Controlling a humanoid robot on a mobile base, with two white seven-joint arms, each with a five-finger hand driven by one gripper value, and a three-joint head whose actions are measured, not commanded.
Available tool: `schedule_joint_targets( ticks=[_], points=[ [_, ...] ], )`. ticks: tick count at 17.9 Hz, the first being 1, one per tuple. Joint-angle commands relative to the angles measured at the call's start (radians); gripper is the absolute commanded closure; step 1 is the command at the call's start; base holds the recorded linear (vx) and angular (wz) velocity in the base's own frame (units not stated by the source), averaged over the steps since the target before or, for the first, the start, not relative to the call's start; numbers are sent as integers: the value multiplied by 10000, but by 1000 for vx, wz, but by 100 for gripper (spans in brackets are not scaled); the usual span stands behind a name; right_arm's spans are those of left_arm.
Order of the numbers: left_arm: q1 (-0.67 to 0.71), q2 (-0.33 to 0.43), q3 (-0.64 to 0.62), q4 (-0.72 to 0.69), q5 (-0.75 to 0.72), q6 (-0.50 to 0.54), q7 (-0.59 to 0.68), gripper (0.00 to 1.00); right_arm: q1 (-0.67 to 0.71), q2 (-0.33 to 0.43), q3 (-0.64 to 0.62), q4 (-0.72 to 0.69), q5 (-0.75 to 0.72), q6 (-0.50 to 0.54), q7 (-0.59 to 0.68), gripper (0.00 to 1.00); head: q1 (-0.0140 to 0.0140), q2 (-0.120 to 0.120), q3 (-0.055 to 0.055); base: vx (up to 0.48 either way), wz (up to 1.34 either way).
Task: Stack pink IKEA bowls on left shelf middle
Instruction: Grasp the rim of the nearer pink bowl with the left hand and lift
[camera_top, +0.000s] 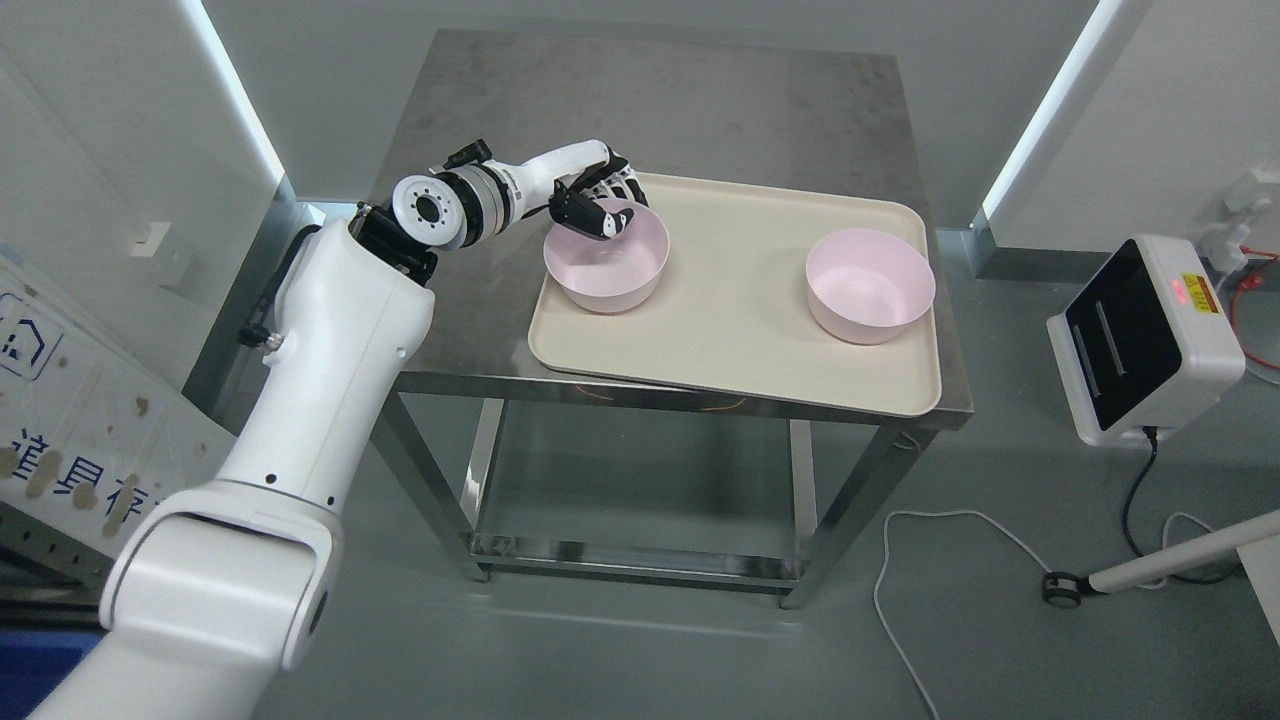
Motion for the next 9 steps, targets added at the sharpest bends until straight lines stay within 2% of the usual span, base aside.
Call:
schedule_joint_targets(
  ticks=[1,7,9],
  points=[
    [-262,50,501,35,4,-489,218,99,291,-174,-107,-337,0,44,3,0,0,0,0,0,0],
    [-600,-21,424,-839,81,-444,111,100,291,-174,-108,-337,0,44,3,0,0,0,0,0,0],
    [-738,-21,-628,-961,355,-475,279,100,291,-174,-107,-337,0,59,3,0,0,0,0,0,0]
  ],
)
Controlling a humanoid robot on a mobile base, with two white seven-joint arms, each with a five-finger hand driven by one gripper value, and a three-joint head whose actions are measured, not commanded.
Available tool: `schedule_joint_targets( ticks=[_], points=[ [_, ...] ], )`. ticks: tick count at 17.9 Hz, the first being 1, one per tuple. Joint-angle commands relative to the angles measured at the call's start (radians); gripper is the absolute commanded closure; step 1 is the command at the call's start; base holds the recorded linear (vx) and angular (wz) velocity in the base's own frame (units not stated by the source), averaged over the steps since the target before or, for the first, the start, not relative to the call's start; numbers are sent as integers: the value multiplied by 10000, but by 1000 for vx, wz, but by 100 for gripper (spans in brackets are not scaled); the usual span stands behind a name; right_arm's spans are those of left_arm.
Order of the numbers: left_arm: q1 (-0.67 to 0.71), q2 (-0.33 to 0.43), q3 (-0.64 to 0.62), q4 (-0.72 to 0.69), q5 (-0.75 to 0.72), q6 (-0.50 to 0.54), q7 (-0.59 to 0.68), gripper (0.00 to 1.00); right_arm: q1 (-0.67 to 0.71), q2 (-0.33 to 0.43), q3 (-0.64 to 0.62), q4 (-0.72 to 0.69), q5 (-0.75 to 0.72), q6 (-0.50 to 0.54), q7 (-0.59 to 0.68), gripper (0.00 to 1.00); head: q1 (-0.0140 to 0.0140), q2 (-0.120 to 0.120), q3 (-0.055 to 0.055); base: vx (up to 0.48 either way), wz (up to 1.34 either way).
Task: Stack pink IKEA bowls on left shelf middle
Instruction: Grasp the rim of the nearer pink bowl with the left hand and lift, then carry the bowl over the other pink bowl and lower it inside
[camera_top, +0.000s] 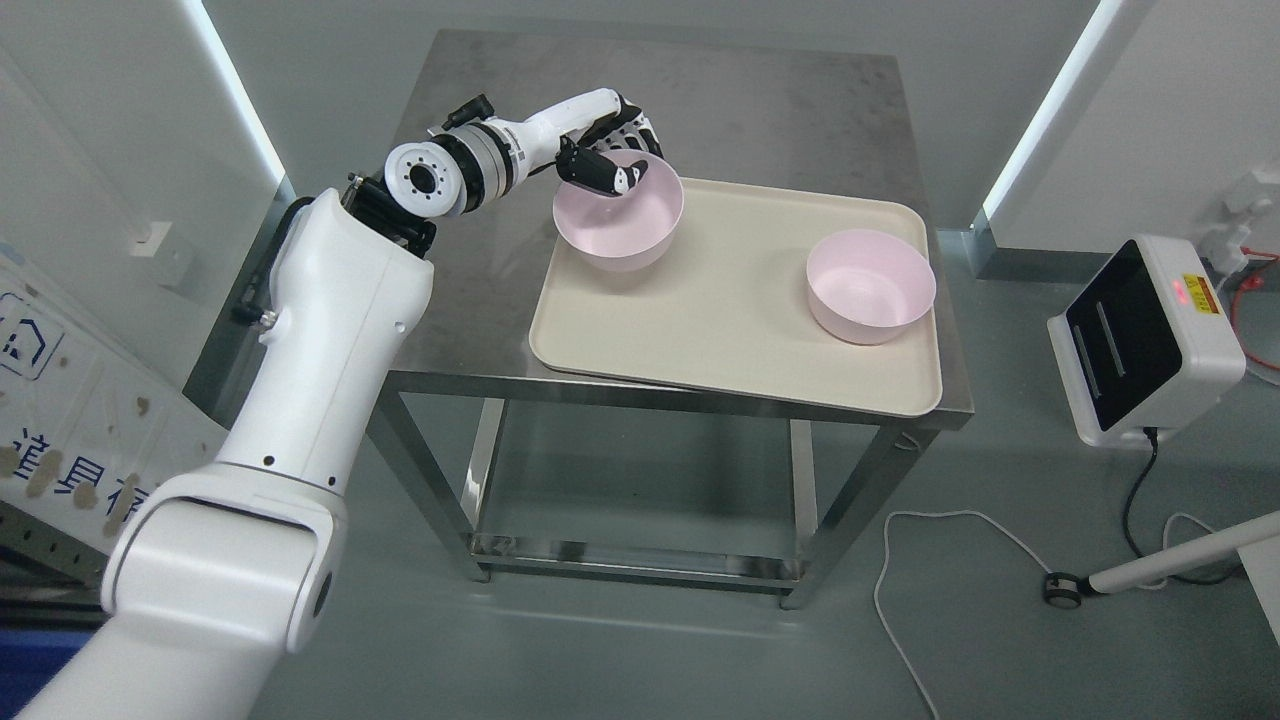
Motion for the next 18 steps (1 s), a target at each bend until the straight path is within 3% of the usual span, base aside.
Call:
schedule_joint_targets(
  ticks=[1,6,11,13,16,18],
  points=[
    [-307,87,-1459,-832,679,-24,238,100,292,-175,-107,-337,0,3,3,0,0,0,0,0,0],
    [-750,87,-4650,-1477,1863,-100,577,99,292,-175,-107,-337,0,2,3,0,0,0,0,0,0],
    [-2574,87,-7766,-1877,3029,-208,1678,99,292,-175,-108,-337,0,2,3,0,0,0,0,0,0],
    [-2623,87,-7954,-1999,3091,-574,1911,99,292,-175,-123,-337,0,18,3,0,0,0,0,0,0],
    [-2623,87,-7969,-2413,4909,-868,2966,99,292,-175,-107,-337,0,3,3,0,0,0,0,0,0],
    [-2623,87,-8076,-2384,5238,-944,3322,99,292,-175,-107,-337,0,2,3,0,0,0,0,0,0]
  ],
)
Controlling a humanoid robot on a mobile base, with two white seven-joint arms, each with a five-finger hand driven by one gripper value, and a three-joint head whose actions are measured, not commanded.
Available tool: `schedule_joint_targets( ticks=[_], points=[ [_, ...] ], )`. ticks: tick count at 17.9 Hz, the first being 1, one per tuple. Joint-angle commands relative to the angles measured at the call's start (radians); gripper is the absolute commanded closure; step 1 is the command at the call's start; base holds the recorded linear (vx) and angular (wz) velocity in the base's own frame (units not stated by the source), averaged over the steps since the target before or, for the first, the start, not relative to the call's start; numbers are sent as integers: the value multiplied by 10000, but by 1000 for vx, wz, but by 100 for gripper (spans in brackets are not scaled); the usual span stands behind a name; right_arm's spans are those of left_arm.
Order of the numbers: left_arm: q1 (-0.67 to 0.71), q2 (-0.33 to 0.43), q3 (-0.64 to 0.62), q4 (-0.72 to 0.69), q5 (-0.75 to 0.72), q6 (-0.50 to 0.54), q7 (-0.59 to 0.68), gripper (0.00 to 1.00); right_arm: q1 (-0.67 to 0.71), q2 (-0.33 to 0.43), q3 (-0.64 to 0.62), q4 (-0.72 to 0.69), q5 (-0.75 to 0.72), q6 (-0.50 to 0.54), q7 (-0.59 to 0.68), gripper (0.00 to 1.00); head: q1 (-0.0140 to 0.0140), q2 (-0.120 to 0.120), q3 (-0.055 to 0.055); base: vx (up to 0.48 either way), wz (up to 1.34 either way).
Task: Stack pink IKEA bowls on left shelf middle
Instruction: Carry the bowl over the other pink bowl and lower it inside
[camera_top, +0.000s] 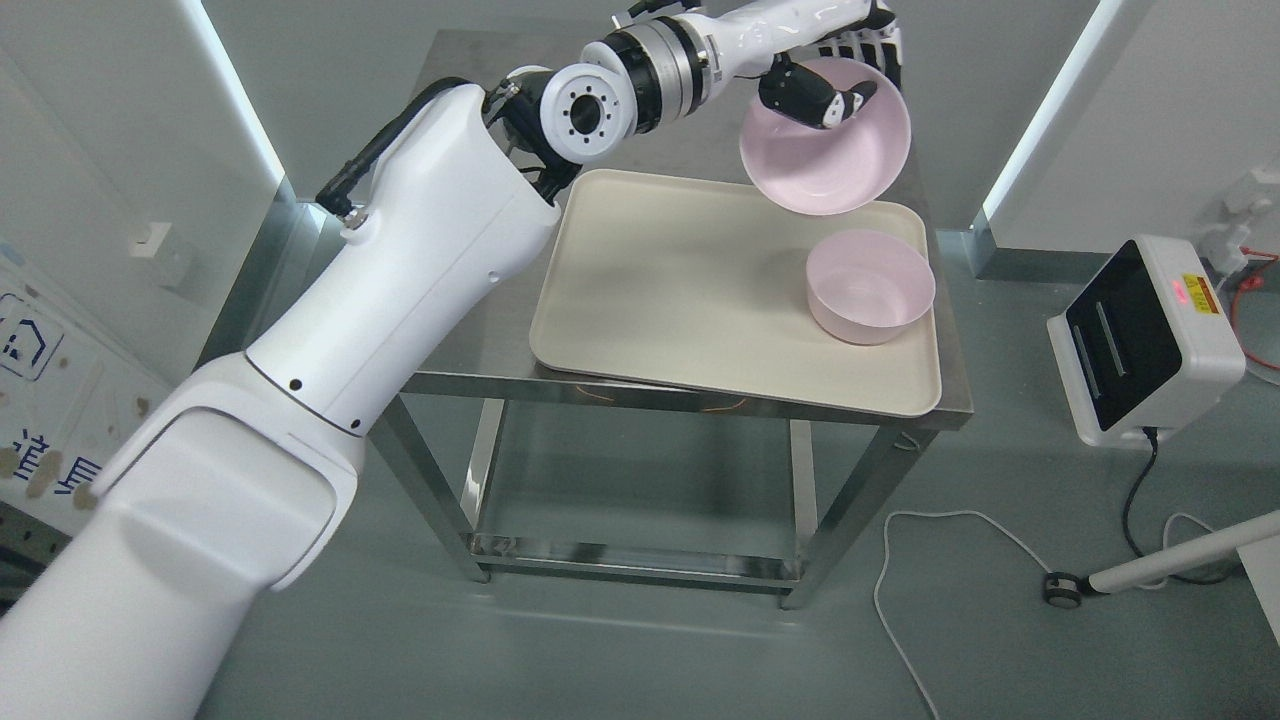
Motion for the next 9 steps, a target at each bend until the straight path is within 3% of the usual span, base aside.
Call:
schedule_joint_targets(
  ticks=[1,4,9],
  points=[
    [-396,159,-2720,-727,1870,-277,716,98,291,-175,-107,-337,0,8,3,0,0,0,0,0,0],
    [-381,159,-3533,-254,2668,-187,1482,98,291,-175,-107,-337,0,8,3,0,0,0,0,0,0],
    [-381,159,-3550,945,3435,580,2357,95,291,-175,-108,-337,0,-7,3,0,0,0,0,0,0]
  ],
)
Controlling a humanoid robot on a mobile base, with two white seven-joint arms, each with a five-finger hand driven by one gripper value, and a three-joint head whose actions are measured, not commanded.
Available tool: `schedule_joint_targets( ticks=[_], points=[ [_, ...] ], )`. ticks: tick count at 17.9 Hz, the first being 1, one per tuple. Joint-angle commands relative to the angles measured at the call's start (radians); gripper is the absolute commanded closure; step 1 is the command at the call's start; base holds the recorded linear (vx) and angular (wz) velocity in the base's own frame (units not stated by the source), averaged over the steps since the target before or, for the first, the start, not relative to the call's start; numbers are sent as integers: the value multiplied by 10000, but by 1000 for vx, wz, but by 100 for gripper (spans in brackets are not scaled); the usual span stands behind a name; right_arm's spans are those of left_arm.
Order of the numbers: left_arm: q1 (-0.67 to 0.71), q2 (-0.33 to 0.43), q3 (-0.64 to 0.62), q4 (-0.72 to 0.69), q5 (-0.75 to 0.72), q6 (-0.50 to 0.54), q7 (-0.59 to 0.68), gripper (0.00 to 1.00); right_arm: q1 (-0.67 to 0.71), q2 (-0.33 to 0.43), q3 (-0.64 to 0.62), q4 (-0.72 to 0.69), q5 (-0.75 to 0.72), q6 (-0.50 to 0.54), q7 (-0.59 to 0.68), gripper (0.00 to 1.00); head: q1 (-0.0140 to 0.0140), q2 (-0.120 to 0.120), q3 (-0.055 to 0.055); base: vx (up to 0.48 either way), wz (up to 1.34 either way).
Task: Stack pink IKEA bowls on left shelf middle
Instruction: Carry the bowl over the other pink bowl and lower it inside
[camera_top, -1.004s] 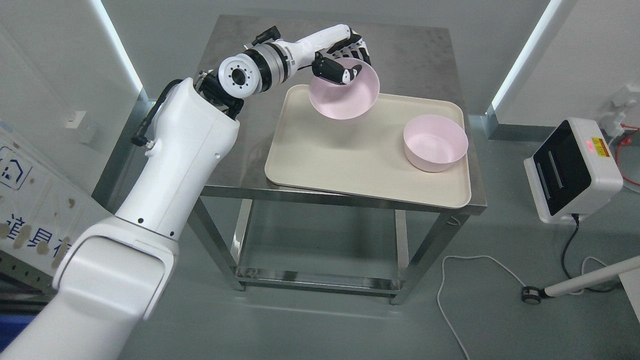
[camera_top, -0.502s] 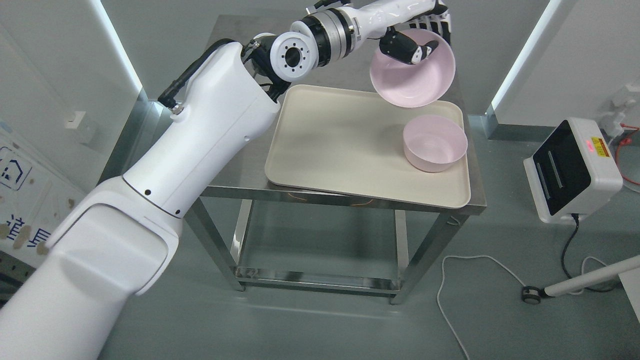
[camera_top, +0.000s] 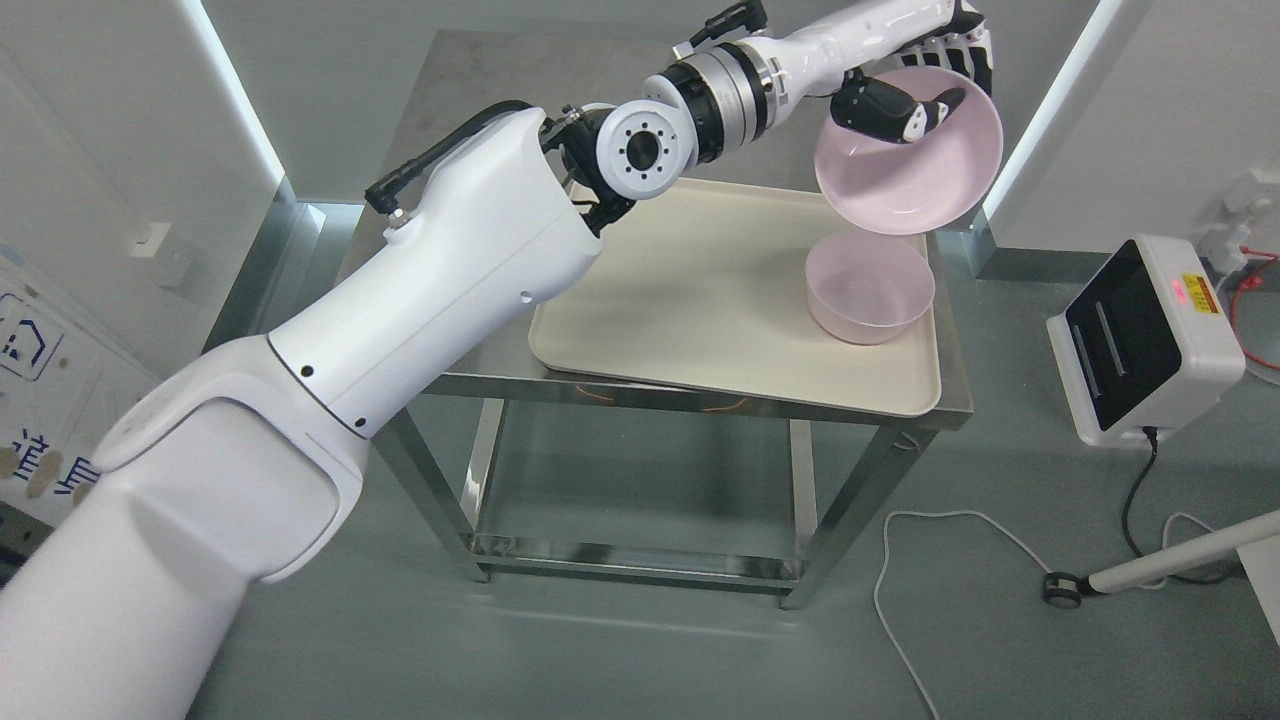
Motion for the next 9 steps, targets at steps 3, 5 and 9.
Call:
schedule_joint_targets(
  ticks=[3,5,9],
  points=[
    [-62,167,-1521,860,1244,518,559,93,291,-175,-107,-337,0,-8,3,0,0,1,0,0,0],
    [-32,167,-1567,860,1245,703,574,93,291,-175,-107,-337,0,7,3,0,0,1,0,0,0],
    [-1,167,-1644,1029,1886,1071,574,92,291,-175,-108,-337,0,-9,3,0,0,1,0,0,0]
  ],
)
